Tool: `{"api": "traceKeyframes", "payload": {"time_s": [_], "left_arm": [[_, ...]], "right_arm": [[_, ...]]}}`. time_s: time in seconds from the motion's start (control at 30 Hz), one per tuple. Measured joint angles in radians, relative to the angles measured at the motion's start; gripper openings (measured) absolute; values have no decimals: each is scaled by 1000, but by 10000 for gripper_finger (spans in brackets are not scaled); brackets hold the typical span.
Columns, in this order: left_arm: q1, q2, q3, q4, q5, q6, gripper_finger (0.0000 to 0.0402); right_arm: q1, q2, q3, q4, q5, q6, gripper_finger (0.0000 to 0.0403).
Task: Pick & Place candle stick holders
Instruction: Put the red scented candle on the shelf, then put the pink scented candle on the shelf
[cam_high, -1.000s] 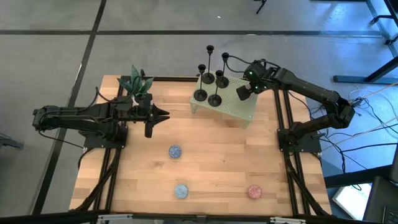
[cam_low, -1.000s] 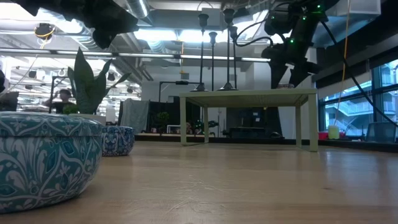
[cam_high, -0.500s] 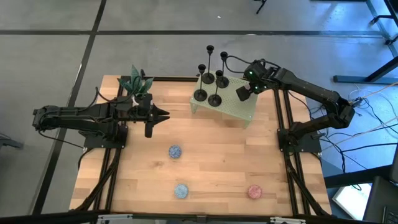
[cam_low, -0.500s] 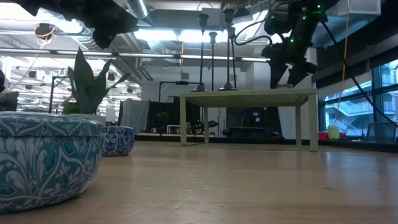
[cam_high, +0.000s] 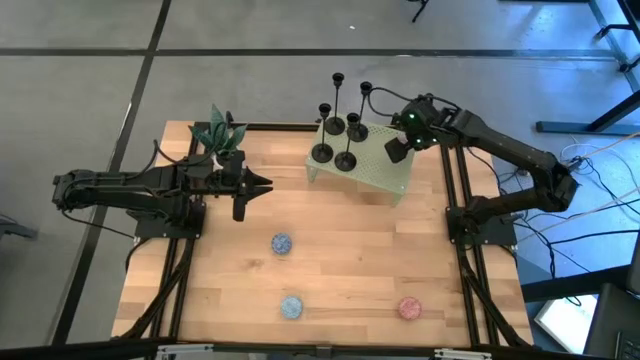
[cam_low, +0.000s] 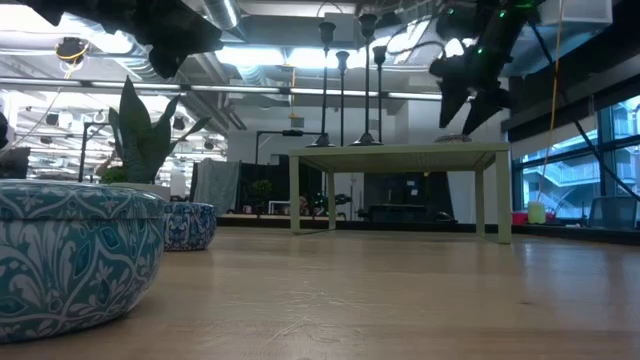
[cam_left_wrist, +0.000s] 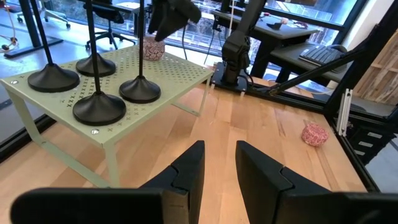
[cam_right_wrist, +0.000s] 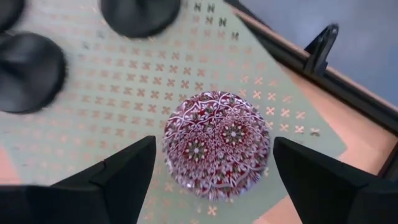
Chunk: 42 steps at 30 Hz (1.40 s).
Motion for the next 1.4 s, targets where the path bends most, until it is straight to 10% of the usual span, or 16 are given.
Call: {"api": "traceKeyframes", "payload": {"time_s": [0.7, 1.27, 1.4], "left_arm": [[0, 0, 0, 0, 0, 0, 86], [0, 0, 0, 0, 0, 0, 86], [0, 0, 0, 0, 0, 0, 86]], "right_arm": [[131, -187, -6, -252, 27, 113, 315], [198, -158, -6, -248, 198, 109, 22], [198, -142, -6, -217, 222, 131, 12]]}}
